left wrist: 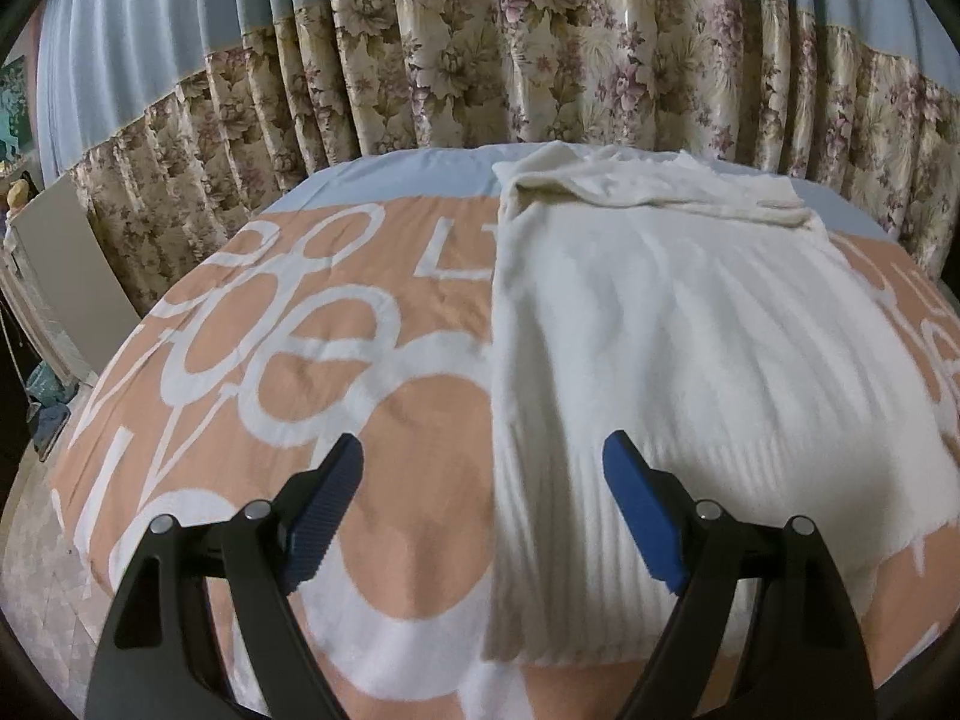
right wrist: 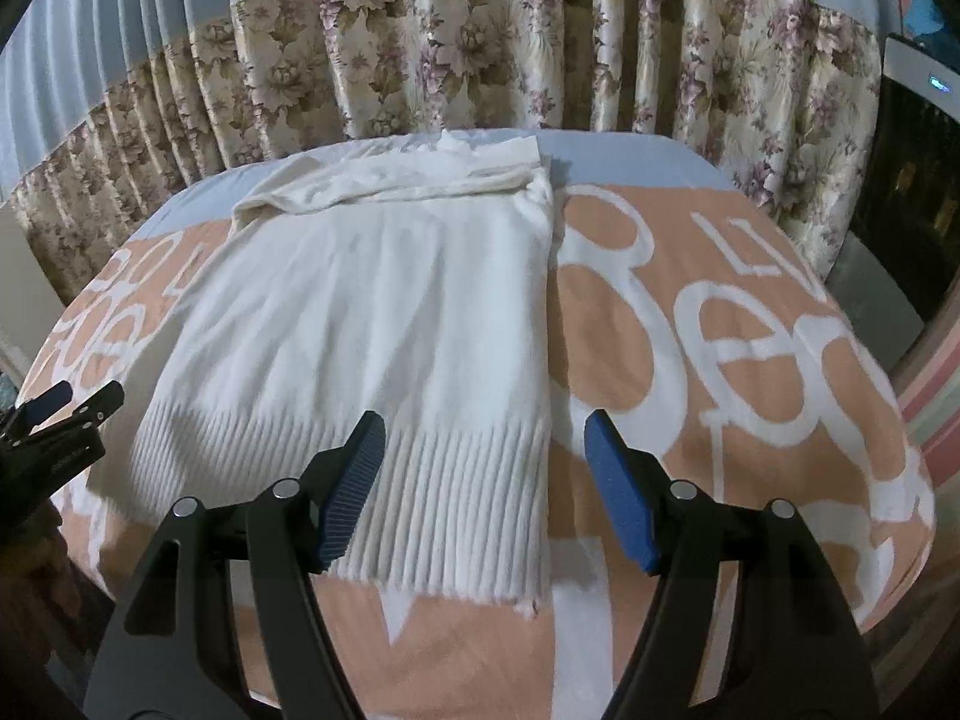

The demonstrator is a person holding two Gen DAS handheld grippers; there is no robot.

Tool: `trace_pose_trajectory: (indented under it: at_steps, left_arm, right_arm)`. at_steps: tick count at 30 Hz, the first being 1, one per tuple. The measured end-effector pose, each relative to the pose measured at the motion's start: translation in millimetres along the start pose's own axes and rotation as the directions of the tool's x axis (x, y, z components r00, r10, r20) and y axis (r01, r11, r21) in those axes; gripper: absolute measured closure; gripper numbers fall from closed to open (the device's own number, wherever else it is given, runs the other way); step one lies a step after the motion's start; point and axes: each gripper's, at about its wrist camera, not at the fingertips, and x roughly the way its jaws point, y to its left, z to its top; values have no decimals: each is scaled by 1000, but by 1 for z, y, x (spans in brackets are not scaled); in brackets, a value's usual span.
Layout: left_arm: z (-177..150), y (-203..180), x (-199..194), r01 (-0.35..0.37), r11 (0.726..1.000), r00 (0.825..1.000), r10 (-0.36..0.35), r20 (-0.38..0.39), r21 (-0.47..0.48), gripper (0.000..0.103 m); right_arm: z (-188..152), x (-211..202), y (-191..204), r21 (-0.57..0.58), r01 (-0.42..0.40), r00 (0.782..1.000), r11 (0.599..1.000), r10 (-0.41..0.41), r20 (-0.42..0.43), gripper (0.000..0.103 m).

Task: Fold small clothes
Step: 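Move both grippers down to the ribbed sweater hem, then grasp the ribbed hem with the right gripper while the left gripper grasps it too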

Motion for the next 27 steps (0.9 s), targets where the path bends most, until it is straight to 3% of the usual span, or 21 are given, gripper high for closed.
trace_pose_trajectory:
  at_steps: [7, 16, 17, 19, 20, 21, 27]
  left_arm:
    - [-24, 10, 5, -26, 1000, 999, 26, -23, 7, 20]
    - [-36, 14, 11, -10, 1000, 1000, 10, -29, 1, 20]
    - [-36, 14, 11, -6, 1000, 1000, 6, -31, -3, 20]
    - [-36, 15, 12, -3, 1000, 999, 3, -33, -8, 19]
    - [-36, 16, 12, -1, 1000, 999, 1, -34, -11, 19]
    - [-35, 16, 12, 0, 1000, 999, -1, -35, -13, 18]
    - [-35, 21, 12, 27, 999, 999, -29, -40, -47, 18]
  right_arm:
    - [-27, 13, -8, -22, 27, 999, 999, -28, -42, 33]
    - [-44, 32, -7, 14, -16, 996, 1000, 17, -89, 33]
    - [-44, 33, -6, 23, -29, 996, 999, 30, -85, 37]
    - [-44, 34, -4, 28, -52, 995, 998, 54, -85, 57]
    - [-44, 34, -2, 26, -68, 994, 997, 70, -84, 77]
    - [-43, 34, 0, 27, -86, 992, 996, 88, -88, 87]
    - [-40, 32, -4, 72, -113, 990, 991, 119, -81, 91]
